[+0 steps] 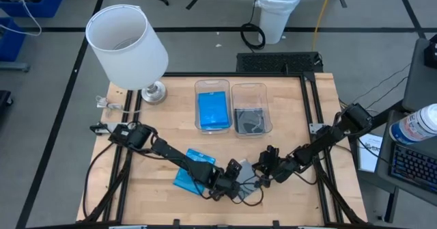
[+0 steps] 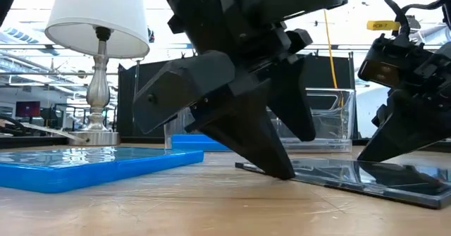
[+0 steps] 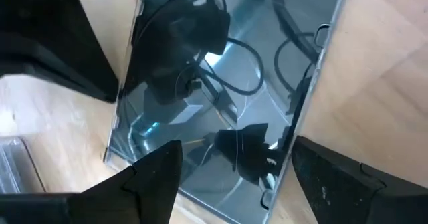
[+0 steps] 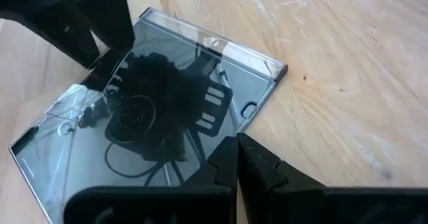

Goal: Pick & place jewel cases by type
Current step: Stack the black CD case on top of the black CD cases in the right transparent bin

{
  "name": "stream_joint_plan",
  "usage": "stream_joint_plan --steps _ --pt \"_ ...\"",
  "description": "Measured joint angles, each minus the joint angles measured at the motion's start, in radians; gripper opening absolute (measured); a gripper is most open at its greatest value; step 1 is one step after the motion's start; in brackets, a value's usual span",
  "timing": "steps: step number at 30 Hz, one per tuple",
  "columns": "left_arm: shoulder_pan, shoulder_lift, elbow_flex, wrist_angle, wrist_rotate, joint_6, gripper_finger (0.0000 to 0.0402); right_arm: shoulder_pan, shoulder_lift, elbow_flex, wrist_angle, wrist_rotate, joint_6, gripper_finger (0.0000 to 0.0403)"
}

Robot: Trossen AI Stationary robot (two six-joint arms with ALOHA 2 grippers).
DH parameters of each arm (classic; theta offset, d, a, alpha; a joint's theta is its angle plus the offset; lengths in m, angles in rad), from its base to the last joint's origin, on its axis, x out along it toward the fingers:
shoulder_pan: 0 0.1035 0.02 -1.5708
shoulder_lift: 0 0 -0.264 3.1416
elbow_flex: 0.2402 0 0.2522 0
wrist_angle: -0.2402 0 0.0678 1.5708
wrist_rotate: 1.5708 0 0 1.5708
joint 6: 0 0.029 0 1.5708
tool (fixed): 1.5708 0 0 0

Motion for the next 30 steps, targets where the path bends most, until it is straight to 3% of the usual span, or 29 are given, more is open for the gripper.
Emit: stream_joint_plan --steps 5,30 --pt "-0.01 -0.006 -0.005 0.046 -0.1 -0.011 0.0285 0.002 0.0 0.0 0.003 0.002 0.001 0.0" --pt "-0.049 -0.018 -0.004 0.067 -0.252 0.046 0.0285 0.011 0.002 -0.001 0.011 0.007 -0.005 0.0"
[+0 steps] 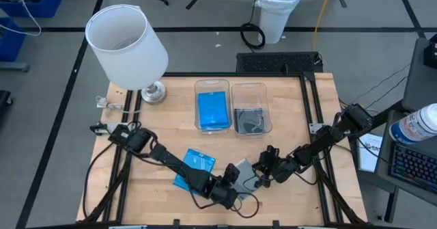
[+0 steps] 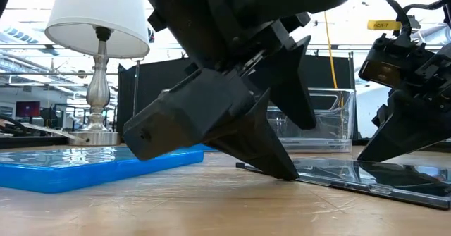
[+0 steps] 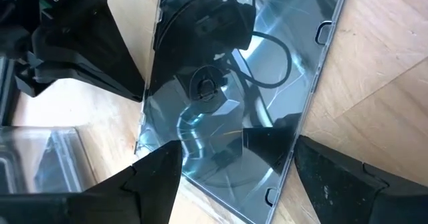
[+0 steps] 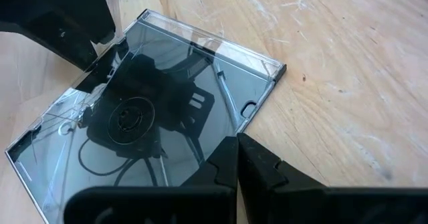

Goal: Pick & place jewel cases by type
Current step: Stack the black CD case on top of the black CD cases in the right transparent bin

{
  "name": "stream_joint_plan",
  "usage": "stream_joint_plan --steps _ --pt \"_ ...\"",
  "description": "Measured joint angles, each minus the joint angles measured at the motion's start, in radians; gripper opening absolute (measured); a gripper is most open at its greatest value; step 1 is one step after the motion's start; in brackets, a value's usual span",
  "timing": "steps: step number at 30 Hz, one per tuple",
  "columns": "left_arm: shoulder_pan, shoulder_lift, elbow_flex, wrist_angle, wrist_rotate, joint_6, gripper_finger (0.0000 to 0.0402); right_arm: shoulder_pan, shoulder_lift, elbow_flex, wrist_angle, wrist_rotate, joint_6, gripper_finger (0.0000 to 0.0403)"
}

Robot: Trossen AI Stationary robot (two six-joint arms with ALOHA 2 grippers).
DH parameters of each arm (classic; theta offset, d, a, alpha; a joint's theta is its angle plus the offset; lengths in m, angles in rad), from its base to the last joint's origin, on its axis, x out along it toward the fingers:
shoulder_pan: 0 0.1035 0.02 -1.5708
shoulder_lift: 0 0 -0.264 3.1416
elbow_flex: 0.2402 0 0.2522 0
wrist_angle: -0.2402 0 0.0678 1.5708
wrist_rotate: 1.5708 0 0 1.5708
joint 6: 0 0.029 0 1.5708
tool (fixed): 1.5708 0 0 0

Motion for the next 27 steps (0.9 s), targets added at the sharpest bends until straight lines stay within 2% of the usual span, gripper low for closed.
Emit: stream_joint_plan --steps 10,16,27 --pt "-0.017 0.002 0.0 0.01 -0.05 0.018 0.0285 0.0 0.0 0.0 0.001 0.0 0.0 0.0" --pt "-0.027 -0.007 -0.003 -0.03 -0.114 0.021 0.0285 0.0 0.0 0.0 0.001 0.0 -0.009 0.0" --pt "-0.029 -0.034 -0.005 -0.058 -0.13 0.01 0.0285 0.0 0.0 0.0 0.009 0.0 -0.023 0.0"
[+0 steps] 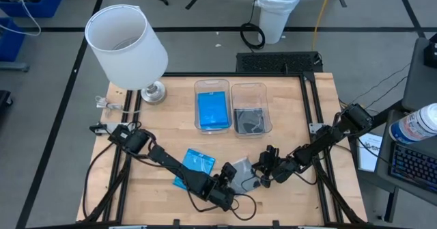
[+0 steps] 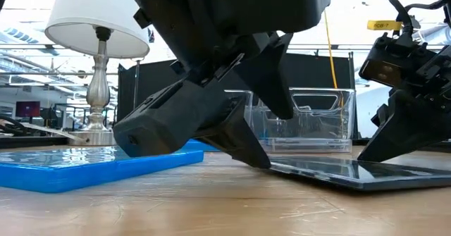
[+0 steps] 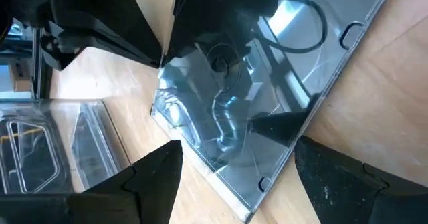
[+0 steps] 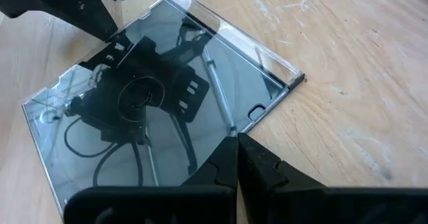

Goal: Pick & place jewel cases by type
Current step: Stack the black CD case on top of the black CD cases in the right transparent bin

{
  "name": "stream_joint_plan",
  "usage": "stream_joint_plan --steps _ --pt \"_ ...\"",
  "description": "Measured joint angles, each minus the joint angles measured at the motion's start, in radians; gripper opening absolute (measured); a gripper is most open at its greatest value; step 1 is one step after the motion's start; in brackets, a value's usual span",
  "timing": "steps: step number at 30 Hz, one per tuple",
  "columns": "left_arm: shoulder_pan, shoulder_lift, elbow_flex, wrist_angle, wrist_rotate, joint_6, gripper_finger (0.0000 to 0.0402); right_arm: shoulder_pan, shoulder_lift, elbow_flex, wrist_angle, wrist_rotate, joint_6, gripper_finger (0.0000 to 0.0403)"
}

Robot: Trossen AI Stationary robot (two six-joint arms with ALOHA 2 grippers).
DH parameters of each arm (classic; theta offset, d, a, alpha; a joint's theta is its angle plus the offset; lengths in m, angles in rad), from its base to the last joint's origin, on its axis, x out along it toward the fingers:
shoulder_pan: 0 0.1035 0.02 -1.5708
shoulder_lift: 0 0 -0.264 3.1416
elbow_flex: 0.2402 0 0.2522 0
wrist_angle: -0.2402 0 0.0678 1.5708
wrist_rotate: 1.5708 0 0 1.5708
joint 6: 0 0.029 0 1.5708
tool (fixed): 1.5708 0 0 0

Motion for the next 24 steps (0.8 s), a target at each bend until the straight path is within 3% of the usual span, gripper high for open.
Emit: stream_joint_plan --steps 24 --pt "-0.003 -0.008 0.003 -0.008 -0.078 0.055 0.0285 0.0 0.0 0.0 0.0 0.002 -0.003 0.0"
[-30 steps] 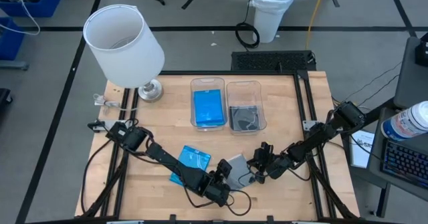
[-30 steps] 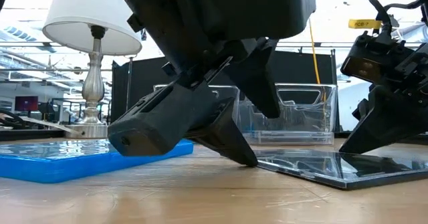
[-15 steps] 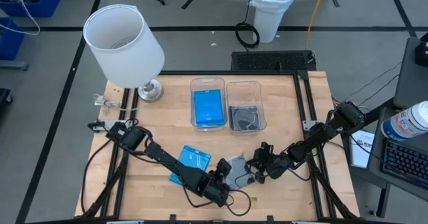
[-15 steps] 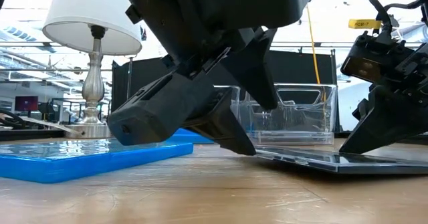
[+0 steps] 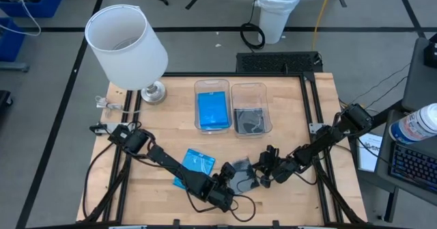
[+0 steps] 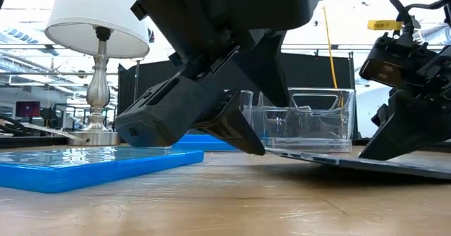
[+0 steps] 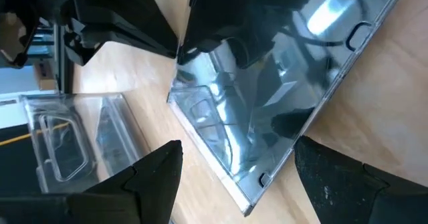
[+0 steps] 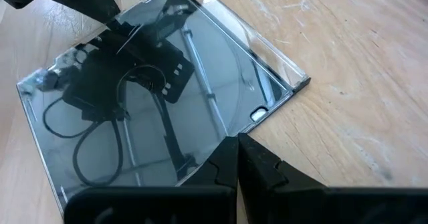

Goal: Pick & place jewel cases by type
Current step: Stack the black CD case on top of the black CD cases in the right transparent bin

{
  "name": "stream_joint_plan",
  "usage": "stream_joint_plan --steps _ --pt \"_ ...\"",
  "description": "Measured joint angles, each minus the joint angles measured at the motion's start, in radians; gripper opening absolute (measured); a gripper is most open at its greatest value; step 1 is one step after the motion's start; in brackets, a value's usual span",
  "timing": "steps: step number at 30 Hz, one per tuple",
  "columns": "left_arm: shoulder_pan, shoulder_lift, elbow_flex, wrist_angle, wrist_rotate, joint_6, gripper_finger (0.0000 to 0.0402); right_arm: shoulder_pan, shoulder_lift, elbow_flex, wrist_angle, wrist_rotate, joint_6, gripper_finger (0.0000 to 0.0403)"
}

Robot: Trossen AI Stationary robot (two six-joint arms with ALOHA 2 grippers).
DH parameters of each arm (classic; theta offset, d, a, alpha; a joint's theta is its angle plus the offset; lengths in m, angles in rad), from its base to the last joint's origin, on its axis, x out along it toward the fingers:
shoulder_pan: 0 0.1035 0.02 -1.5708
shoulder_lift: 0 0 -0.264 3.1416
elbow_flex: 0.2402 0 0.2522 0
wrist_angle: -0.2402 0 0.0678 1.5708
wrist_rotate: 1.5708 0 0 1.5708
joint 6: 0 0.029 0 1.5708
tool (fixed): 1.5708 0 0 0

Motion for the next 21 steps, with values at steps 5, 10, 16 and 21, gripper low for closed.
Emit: stream_joint_plan --steps 5,10,16,21 --pt "-0.001 -0.002 0.002 0.0 -0.021 0.014 0.0285 0.0 0.0 0.0 0.0 0.008 0.0 0.0" --pt "-0.001 -0.003 0.002 -0.002 -0.035 0.016 0.0285 0.0 0.0 0.0 0.0 0.009 0.0 0.0" --pt "0.02 -0.031 0.014 0.101 -0.168 0.006 0.0284 -0.001 0.009 0.003 0.013 -0.007 -0.008 0.0" --pt "0.013 -0.038 0.008 0.11 -0.148 0.047 0.0284 -0.001 0.008 0.002 0.038 -0.014 -0.031 0.0"
